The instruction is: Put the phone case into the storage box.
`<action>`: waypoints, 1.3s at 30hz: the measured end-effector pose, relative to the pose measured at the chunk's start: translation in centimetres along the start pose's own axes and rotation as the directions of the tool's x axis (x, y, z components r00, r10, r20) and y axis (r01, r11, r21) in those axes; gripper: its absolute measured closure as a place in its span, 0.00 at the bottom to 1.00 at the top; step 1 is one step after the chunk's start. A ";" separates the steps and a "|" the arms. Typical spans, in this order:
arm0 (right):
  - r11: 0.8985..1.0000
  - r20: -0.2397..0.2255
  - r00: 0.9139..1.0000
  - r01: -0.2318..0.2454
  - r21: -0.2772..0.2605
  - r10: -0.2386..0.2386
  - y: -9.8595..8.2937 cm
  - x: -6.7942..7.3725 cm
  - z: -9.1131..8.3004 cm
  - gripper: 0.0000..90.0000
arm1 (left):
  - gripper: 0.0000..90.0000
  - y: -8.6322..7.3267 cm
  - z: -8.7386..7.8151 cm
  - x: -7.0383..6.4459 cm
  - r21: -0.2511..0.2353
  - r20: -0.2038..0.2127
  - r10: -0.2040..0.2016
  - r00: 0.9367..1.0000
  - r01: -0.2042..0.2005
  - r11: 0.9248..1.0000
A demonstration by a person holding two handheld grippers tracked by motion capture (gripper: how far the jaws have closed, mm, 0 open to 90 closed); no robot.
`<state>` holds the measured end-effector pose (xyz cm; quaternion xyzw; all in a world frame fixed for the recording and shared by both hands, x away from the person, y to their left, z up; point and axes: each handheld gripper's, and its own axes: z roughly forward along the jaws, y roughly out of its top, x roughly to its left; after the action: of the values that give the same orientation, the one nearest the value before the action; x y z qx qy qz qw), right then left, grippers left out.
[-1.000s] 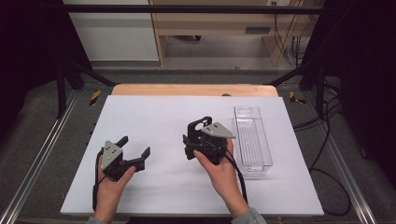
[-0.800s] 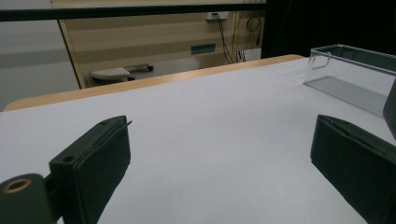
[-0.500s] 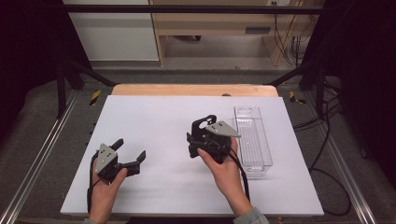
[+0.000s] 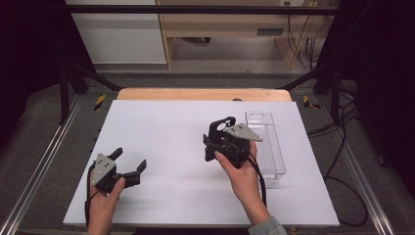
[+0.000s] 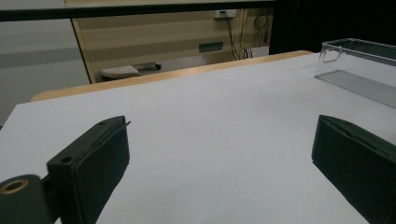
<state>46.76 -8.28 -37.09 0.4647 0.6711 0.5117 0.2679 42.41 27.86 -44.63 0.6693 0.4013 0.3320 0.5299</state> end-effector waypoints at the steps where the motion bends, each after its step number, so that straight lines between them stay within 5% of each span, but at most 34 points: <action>1: 1.000 0.004 1.000 -0.004 -0.004 0.004 0.1 -0.3 -0.1 0.15 | 0.05 0.0 0.0 0.0 0.000 -0.001 0.003 1.000 -0.003 1.000; 39: 0.998 0.051 0.998 -0.031 -0.055 0.034 1.3 -2.4 -1.6 0.15 | 0.03 -0.1 0.0 0.2 0.001 -0.027 0.005 1.000 -0.005 1.000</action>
<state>46.94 -11.05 -35.60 0.4815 0.6421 0.5217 0.2893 42.53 28.06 -44.76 0.6659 0.4070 0.3419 0.5235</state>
